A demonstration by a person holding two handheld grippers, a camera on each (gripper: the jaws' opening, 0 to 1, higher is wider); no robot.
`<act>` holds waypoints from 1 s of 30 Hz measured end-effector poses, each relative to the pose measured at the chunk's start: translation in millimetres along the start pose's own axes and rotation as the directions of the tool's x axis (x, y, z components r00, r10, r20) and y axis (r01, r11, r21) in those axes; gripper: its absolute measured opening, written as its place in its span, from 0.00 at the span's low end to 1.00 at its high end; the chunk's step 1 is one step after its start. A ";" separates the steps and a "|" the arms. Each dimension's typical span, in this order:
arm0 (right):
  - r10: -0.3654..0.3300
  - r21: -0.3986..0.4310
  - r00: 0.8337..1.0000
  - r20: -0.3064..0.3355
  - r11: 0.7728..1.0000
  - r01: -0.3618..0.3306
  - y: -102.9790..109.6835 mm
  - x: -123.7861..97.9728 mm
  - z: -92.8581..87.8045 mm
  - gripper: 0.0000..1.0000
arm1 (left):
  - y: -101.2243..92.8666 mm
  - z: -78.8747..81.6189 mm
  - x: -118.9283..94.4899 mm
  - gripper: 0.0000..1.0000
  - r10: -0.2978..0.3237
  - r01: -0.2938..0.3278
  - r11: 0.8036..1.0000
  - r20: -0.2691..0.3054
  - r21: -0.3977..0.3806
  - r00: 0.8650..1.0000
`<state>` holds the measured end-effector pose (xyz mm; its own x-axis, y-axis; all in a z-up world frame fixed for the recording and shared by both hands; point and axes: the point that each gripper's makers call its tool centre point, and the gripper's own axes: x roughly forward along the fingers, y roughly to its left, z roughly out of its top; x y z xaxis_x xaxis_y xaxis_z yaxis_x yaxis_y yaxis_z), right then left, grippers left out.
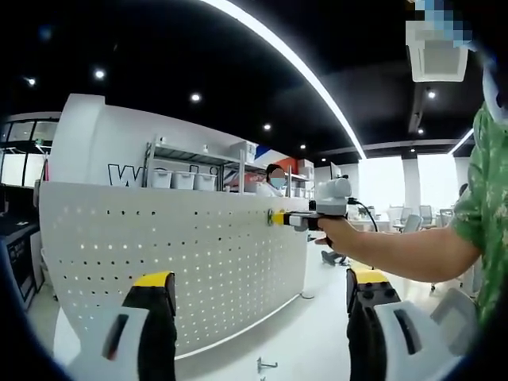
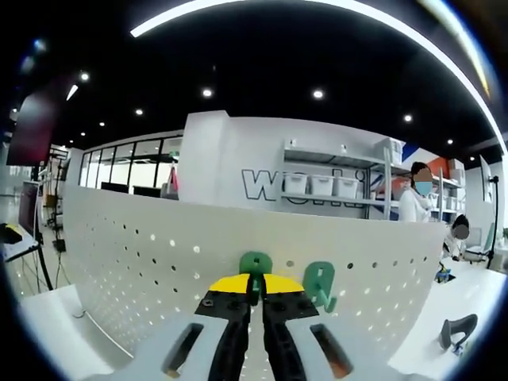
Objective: Insert the hook assembly into the mounting plate slot until the hook locks in place.
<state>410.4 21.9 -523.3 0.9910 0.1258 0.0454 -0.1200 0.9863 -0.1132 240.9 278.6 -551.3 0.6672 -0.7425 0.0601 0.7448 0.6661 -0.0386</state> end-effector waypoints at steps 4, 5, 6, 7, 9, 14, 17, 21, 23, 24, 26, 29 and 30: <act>-0.003 -0.012 1.000 0.007 1.000 0.003 -0.3 -0.1 6.6 0.03 | -0.5 -0.3 0.8 0.90 -0.002 0.002 1.000 -0.001 0.001 1.000; -0.003 -0.015 1.000 0.003 1.000 0.003 -0.4 0.5 6.4 0.03 | -0.6 -0.6 1.0 0.90 -0.002 0.002 1.000 -0.003 0.001 1.000; -0.003 -0.019 1.000 0.002 1.000 0.003 -0.4 0.7 6.3 0.03 | -1.0 -0.8 1.1 0.90 -0.003 0.003 1.000 -0.003 0.000 1.000; -0.003 -0.022 1.000 0.001 1.000 0.003 0.1 0.6 6.4 0.03 | -1.3 -0.8 1.2 0.90 -0.004 0.004 1.000 -0.003 -0.001 1.000; -0.004 -0.026 1.000 0.008 1.000 0.005 0.2 0.1 7.9 0.03 | -1.4 -1.0 1.2 0.90 -0.004 0.004 1.000 -0.004 0.000 1.000; 0.001 -0.037 1.000 0.008 0.999 -0.001 0.7 1.2 5.5 0.02 | -0.7 -2.0 0.0 0.89 -0.003 0.003 1.000 -0.008 -0.001 1.000; 0.001 -0.037 1.000 0.008 0.999 0.000 1.0 0.7 5.2 0.02 | -0.8 -1.7 -0.5 0.89 -0.003 0.003 1.000 -0.007 0.002 1.000; 0.007 -0.037 1.000 0.003 0.999 -0.007 1.3 1.0 3.3 0.02 | -1.2 -0.9 -0.4 0.89 -0.002 0.002 1.000 -0.006 0.002 1.000; 0.008 -0.041 1.000 0.000 0.999 -0.008 1.6 0.9 2.8 0.02 | -1.6 -1.0 -0.2 0.89 -0.003 0.003 1.000 -0.006 0.003 1.000; 0.009 -0.043 1.000 -0.001 0.999 -0.009 1.6 0.9 2.5 0.02 | -1.9 -1.1 -0.1 0.88 -0.003 0.003 1.000 -0.007 0.004 1.000; 0.009 -0.042 1.000 -0.001 0.999 -0.009 1.7 0.8 2.3 0.02 | -2.3 -1.3 0.2 0.88 -0.004 0.004 1.000 -0.008 0.002 1.000; 0.012 -0.042 1.000 -0.002 0.999 -0.012 2.4 0.0 0.9 0.01 | -3.1 -1.8 0.1 0.88 -0.006 0.006 1.000 -0.011 0.003 1.000; 0.012 -0.043 1.000 -0.005 0.999 -0.012 2.3 0.1 0.0 0.02 | -3.4 -1.9 -0.2 0.88 -0.006 0.006 1.000 -0.012 0.003 1.000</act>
<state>410.2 24.2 -523.5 0.9898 0.1366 0.0392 -0.1290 0.9792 -0.1565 238.2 276.4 -553.0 0.6628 -0.7472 0.0489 0.7488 0.6619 -0.0353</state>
